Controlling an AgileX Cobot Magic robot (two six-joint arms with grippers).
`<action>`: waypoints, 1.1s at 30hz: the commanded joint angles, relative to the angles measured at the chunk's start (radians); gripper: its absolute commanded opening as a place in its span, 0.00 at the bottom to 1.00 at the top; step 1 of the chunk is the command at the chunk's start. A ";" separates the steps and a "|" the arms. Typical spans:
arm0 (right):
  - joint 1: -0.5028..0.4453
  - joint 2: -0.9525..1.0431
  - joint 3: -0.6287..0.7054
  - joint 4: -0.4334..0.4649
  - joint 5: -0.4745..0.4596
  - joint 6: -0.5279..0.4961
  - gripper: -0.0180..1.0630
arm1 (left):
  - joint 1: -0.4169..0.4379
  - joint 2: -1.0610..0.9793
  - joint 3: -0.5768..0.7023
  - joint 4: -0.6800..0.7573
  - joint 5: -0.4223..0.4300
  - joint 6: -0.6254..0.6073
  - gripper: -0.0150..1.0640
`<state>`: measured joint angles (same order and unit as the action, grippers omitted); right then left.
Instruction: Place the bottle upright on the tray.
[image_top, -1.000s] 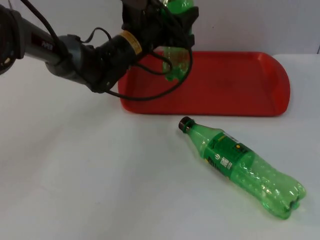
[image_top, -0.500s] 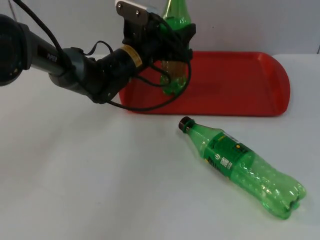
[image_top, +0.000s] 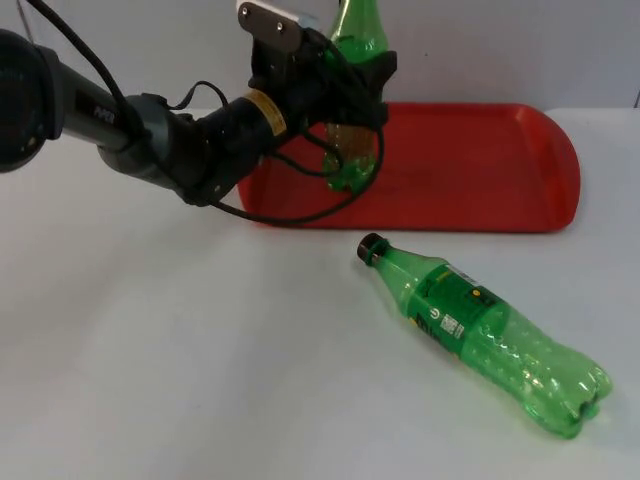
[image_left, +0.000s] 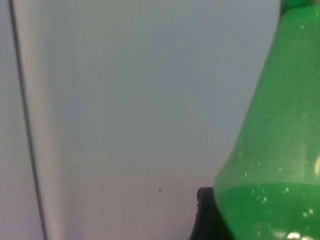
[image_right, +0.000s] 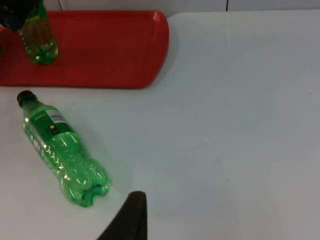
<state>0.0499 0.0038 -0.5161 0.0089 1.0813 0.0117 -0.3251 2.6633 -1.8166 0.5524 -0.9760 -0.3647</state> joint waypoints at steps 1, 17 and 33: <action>-0.004 -0.004 0.002 0.003 -0.004 0.001 0.99 | -0.002 0.000 -0.002 0.040 0.007 -0.011 0.24; -0.004 -0.004 0.002 0.003 -0.004 0.001 0.99 | 0.000 0.000 -0.002 0.028 -0.004 -0.007 0.75; -0.004 -0.004 0.002 0.003 -0.004 0.001 0.99 | 0.007 0.000 -0.002 0.041 -0.034 -0.007 0.99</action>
<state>0.0499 0.0038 -0.5161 0.0089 1.0813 0.0117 -0.3231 2.6653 -1.8166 0.5842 -0.9935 -0.3707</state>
